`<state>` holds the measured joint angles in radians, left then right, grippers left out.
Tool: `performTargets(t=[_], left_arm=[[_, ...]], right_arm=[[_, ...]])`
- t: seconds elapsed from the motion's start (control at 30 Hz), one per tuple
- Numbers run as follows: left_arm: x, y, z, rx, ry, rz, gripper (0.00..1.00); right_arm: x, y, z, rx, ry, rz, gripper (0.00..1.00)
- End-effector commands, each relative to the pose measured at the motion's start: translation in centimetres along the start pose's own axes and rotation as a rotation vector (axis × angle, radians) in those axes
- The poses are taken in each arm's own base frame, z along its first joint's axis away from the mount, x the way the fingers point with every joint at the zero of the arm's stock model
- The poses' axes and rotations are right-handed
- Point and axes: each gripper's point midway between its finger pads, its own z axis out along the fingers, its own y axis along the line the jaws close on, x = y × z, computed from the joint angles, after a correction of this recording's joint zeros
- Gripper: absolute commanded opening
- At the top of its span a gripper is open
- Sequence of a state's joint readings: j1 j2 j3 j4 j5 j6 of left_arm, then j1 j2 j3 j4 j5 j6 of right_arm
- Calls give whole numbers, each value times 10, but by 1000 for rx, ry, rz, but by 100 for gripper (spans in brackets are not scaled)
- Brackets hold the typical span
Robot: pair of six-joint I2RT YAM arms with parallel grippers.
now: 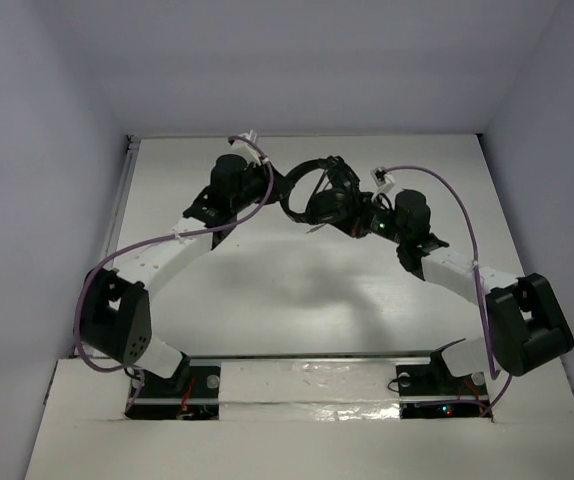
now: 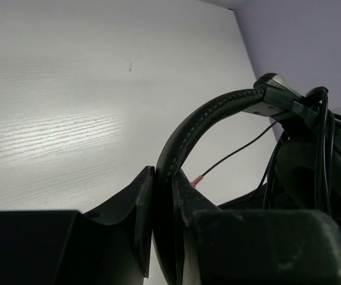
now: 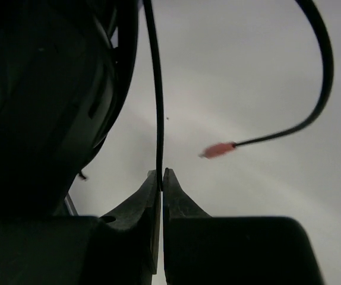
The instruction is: Wrap the headphones
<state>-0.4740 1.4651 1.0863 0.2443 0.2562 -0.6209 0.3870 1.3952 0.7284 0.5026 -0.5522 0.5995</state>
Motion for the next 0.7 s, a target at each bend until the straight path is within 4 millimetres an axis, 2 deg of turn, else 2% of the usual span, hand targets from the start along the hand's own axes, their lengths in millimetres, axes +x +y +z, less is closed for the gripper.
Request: performTargets(t=[0.0,0.03,0.2,0.23,0.27,0.3,0.33,0.4,0.53,0.6,0.63,0.67], left_arm=[[-49,-21,4,-12,-252,18,0],[-40,-18,11,-30,-239,18,0],[-15,7,35,-101,-225,1,0],[-5,12,42,-112,-209,-2,0],[-4,14,45,-116,-213,1,0],[1,16,49,-125,-208,10,0],[9,24,56,-141,-193,16,0],[12,27,61,-130,-194,36,0],[28,40,73,-132,-172,49,0],[30,44,78,-145,-168,52,0],[34,49,81,-156,-160,52,0],[36,51,83,-160,-155,52,0]], right_arm=[[9,-13,-5,73,-26,42,0],[18,-19,-7,94,-13,61,0],[33,-49,-11,214,-37,136,0],[37,-56,-12,248,-32,157,5],[41,-63,-14,279,-34,170,12],[41,-69,-16,313,-49,183,35],[45,-76,-19,350,-48,198,46],[45,-90,-26,433,-79,211,57],[44,-111,-43,582,-116,212,66],[38,-114,-50,621,-150,208,66],[42,-117,-57,645,-149,212,66],[34,-110,-63,639,-183,205,66]])
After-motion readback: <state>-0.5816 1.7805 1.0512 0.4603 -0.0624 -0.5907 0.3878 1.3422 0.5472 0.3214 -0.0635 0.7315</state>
